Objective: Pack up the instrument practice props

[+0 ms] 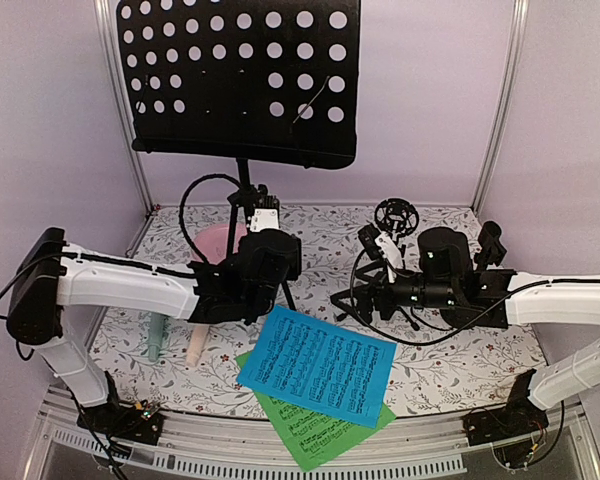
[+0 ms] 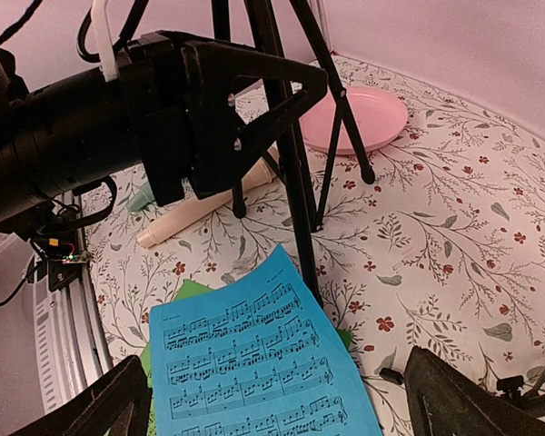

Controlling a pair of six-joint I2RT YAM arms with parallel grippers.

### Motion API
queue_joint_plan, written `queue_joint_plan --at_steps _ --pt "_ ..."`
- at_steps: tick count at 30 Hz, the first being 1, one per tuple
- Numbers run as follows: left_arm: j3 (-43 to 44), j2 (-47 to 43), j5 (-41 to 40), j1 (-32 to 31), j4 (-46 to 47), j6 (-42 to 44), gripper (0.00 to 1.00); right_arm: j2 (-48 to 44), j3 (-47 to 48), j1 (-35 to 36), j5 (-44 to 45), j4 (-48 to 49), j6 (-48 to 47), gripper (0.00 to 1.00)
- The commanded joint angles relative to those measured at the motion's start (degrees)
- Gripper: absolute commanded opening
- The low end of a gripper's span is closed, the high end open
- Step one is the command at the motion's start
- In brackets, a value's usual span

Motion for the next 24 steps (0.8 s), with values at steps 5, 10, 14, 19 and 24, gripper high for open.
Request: queue_joint_plan --at_steps 5,10,14,19,24 --pt "1.9 3.1 -5.0 1.5 -2.7 -1.5 0.48 -1.5 -0.5 0.3 -0.4 0.7 0.6 0.99" --pt "-4.4 0.8 3.9 2.3 10.7 9.2 0.41 -2.1 -0.7 0.3 0.1 0.6 0.5 0.99" --pt "-7.3 -1.1 11.2 3.9 13.5 13.4 0.17 -1.7 -0.7 0.3 0.3 0.6 0.5 0.99" --pt "-8.0 -2.0 15.6 5.3 12.6 15.6 0.05 -1.2 -0.6 0.3 0.4 0.5 0.3 0.99" --pt "-9.8 -3.6 17.5 5.8 13.5 16.6 0.04 -0.9 -0.5 0.3 0.6 0.6 0.2 0.99"
